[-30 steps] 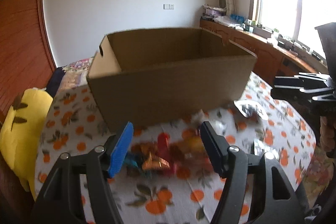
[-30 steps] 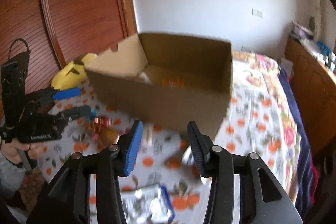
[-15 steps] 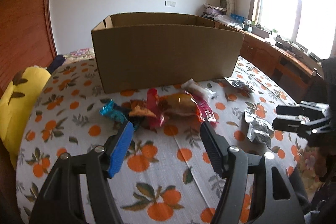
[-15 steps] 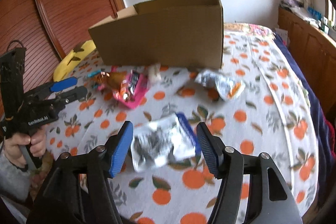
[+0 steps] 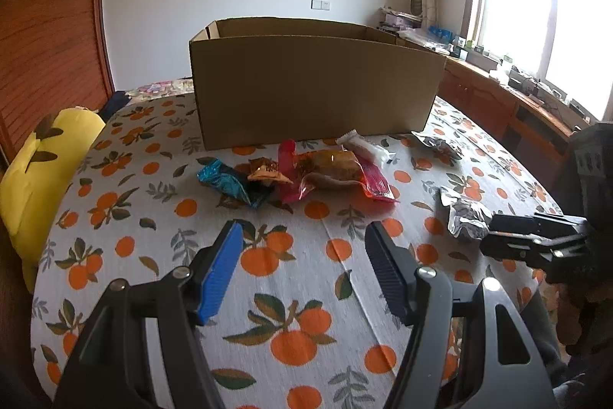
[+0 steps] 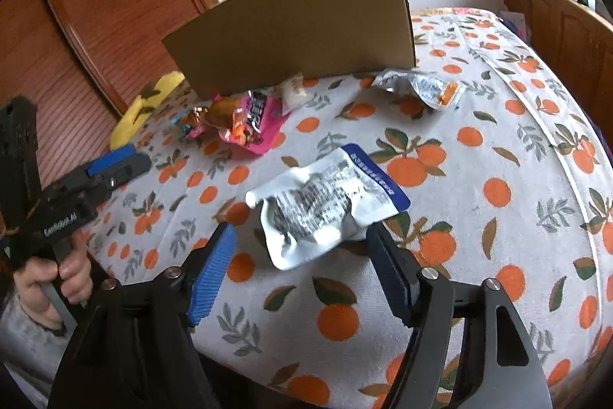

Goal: Organize snacks
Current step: 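Grasp the white blue-banded foil packet with the right gripper while the left gripper grasps the pink packet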

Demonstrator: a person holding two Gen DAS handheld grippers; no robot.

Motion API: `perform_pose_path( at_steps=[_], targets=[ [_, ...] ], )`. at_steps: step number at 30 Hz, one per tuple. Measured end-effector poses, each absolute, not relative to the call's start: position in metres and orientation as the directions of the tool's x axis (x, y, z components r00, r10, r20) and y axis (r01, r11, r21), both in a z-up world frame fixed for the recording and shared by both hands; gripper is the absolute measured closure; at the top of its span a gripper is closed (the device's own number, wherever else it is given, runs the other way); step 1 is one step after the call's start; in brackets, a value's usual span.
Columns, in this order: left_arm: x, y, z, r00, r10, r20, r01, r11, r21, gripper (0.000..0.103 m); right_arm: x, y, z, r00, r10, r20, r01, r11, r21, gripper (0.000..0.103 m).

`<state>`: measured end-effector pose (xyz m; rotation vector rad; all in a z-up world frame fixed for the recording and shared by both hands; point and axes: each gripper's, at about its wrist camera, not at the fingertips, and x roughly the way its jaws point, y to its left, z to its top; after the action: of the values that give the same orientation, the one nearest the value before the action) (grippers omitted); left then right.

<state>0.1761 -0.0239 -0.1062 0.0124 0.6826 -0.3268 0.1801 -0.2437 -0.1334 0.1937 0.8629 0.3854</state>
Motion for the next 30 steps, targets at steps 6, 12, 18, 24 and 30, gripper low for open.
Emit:
perform_pose_path(
  at_steps=[6,12,18,24,30],
  targets=[
    [0.172,-0.024,-0.105,0.725,-0.293,-0.623,0.305,0.948,-0.091,0.036,0.204,-0.239,-0.131,0.579,0.417,-0.701,-0.242,0.908,0.341,0.029],
    [0.169,-0.021,-0.104,0.726,-0.287,-0.624,0.305,0.949,-0.082,0.036,0.211,-0.22,-0.132,0.602,0.33,-0.727,-0.259,0.942,0.214,0.03],
    [0.179,-0.026,-0.101,0.731,-0.269,-0.627,0.325,0.945,-0.027,0.036,0.209,-0.207,-0.137,0.627,0.219,-0.748,-0.275,0.96,0.051,0.037],
    [0.198,-0.04,-0.096,0.712,-0.281,-0.644,0.393,0.919,0.033,0.036,0.215,-0.214,-0.139,0.641,0.166,-0.75,-0.268,0.963,-0.017,0.04],
    [0.217,-0.066,-0.09,0.696,-0.259,-0.67,0.486,0.857,0.174,0.036,0.215,-0.217,-0.141,0.649,0.172,-0.741,-0.282,0.959,-0.024,0.04]
  ],
)
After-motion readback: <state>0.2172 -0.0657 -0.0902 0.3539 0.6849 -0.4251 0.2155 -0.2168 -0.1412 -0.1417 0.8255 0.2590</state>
